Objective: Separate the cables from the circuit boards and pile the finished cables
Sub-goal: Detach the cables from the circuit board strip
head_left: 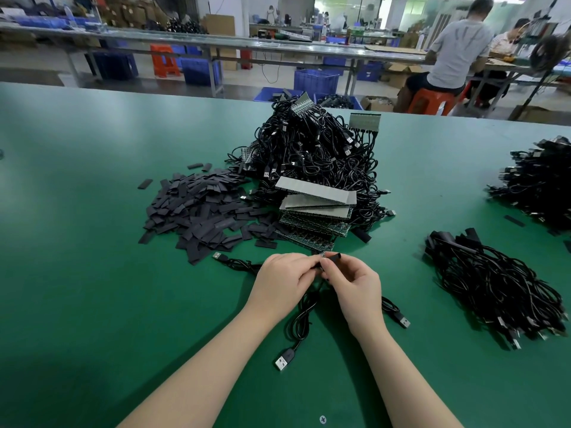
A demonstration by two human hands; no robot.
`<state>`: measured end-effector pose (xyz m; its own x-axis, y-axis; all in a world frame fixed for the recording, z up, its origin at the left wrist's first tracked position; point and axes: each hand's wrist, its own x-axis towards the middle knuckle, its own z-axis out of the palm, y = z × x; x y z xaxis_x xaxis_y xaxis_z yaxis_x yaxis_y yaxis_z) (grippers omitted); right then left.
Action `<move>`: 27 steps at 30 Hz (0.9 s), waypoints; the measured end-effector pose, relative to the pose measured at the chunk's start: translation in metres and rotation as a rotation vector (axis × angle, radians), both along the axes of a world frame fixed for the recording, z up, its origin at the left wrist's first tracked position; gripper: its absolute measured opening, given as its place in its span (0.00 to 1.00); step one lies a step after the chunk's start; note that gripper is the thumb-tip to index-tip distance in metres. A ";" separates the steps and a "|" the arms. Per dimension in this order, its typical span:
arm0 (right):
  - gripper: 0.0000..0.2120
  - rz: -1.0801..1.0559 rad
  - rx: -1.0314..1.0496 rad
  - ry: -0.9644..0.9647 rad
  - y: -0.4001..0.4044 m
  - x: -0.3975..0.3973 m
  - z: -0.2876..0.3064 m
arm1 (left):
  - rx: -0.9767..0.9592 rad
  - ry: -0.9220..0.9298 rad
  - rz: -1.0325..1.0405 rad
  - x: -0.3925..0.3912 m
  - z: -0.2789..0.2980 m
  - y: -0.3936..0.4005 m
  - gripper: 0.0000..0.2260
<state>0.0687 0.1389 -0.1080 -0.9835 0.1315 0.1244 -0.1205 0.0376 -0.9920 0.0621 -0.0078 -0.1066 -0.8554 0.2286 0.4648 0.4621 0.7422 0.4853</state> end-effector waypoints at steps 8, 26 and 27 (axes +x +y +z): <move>0.07 0.025 0.009 0.013 0.000 0.000 0.000 | 0.032 0.035 0.002 0.000 0.000 0.000 0.11; 0.08 0.046 0.067 0.000 0.000 0.000 0.000 | 0.028 0.146 0.006 0.002 0.000 0.001 0.17; 0.08 0.051 0.067 0.002 0.000 0.000 0.000 | 0.029 0.156 0.004 0.002 0.000 0.000 0.16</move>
